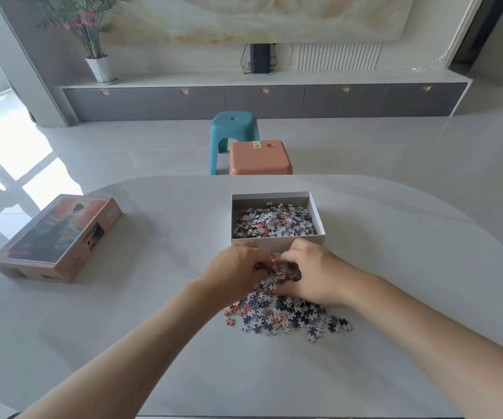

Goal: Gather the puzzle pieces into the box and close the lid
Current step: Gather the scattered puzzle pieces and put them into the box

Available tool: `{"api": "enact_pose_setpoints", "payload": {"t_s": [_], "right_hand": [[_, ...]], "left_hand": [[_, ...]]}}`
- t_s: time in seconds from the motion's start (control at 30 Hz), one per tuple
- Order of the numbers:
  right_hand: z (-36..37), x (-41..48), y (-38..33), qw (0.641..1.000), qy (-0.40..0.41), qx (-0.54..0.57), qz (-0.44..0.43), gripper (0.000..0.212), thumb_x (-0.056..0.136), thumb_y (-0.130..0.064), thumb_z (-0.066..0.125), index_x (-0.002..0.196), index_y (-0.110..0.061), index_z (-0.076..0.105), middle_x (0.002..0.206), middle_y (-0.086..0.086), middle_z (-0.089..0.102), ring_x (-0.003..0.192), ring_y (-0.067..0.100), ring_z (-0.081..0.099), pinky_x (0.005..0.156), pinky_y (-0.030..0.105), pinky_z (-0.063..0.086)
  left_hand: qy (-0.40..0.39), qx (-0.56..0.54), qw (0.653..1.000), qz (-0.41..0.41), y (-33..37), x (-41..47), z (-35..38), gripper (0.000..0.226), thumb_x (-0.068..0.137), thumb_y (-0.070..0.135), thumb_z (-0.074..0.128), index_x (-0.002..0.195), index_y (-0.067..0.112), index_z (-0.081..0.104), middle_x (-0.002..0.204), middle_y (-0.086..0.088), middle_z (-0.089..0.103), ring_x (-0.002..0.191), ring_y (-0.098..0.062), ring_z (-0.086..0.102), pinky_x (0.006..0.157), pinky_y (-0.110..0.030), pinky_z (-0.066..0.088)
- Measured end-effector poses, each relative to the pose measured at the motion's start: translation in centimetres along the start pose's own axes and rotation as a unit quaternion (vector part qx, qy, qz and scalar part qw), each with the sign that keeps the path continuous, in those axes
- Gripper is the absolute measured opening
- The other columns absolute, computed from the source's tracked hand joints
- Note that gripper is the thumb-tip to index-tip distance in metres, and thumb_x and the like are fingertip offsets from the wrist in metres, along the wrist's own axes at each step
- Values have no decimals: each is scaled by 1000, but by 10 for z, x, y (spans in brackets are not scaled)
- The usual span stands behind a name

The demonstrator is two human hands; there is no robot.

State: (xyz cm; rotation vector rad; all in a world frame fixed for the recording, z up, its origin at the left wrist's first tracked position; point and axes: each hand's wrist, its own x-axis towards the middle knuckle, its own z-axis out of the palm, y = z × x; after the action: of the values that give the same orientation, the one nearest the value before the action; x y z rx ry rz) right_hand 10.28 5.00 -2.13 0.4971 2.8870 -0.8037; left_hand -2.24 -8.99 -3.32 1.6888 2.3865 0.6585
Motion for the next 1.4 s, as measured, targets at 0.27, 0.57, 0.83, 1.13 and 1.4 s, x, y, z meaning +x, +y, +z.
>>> {"api": "enact_pose_setpoints", "payload": {"t_s": [0.27, 0.57, 0.83, 1.13, 1.4], "right_hand": [[-21, 8, -1, 998, 50, 31, 24, 10, 85, -23, 75, 94, -27, 76, 93, -16, 68, 83, 0, 62, 70, 13, 44], [-46, 30, 2, 951, 304, 54, -23, 16, 90, -16, 70, 104, -16, 77, 83, -16, 61, 79, -2, 58, 71, -1, 34], [-22, 24, 11, 983, 162, -79, -42, 32, 98, -26, 55, 127, -15, 64, 131, 5, 57, 123, 23, 51, 108, 41, 40], [-20, 15, 6, 976, 140, -140, -90, 40, 95, -27, 56, 134, -20, 57, 131, -3, 55, 123, 16, 49, 107, 41, 40], [-23, 43, 5, 968, -2, -248, -26, 71, 98, -63, 25, 157, -28, 8, 163, -9, 2, 151, 12, -1, 121, 51, -6]], "left_hand": [[19, -46, 999, -6, 5, 13, -11, 12, 83, 23, 71, 93, 29, 75, 82, 15, 61, 71, 3, 53, 65, -12, 42], [195, -130, 969, -83, -5, 45, -32, 16, 90, 24, 62, 103, 23, 73, 94, 9, 66, 83, -4, 60, 70, -3, 37], [38, 53, 998, -18, -19, 30, -23, 45, 98, 38, 44, 142, 26, 42, 145, 5, 46, 133, -16, 42, 113, -38, 31], [32, 94, 995, 24, -29, 2, -22, 42, 94, 37, 53, 135, 28, 50, 142, 8, 47, 129, -13, 44, 111, -31, 32], [32, 136, 986, 88, -27, 12, -17, 43, 92, 53, 41, 128, 33, 53, 125, 15, 55, 116, -7, 50, 109, -33, 33]]}}
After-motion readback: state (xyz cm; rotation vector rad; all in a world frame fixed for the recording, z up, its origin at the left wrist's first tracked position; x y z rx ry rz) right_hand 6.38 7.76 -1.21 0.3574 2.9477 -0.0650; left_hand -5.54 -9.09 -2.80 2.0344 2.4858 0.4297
